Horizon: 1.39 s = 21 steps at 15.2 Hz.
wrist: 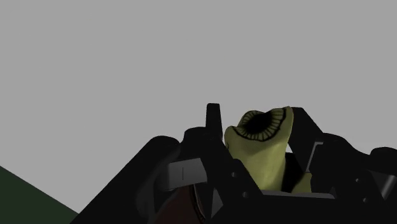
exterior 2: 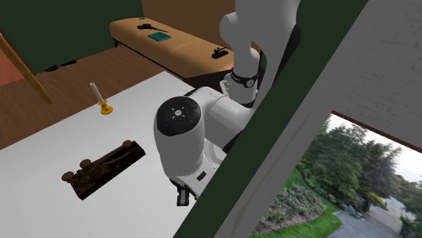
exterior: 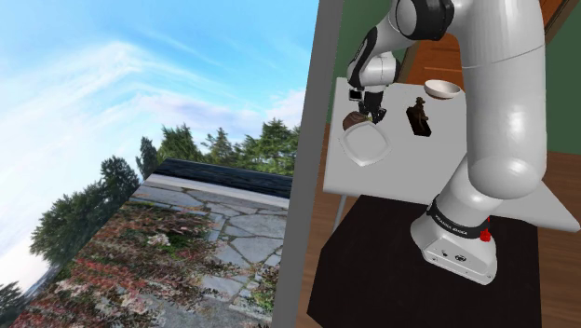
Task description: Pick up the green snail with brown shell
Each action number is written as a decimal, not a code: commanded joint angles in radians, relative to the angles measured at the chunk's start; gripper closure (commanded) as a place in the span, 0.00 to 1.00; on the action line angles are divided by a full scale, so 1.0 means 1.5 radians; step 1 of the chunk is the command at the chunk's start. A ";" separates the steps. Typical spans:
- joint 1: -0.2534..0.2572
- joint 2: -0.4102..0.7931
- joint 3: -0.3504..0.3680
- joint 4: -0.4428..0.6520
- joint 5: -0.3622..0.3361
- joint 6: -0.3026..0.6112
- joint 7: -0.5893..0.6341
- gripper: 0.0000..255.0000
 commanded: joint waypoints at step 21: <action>0.057 -0.092 -0.071 0.002 -0.081 -0.080 0.045 1.00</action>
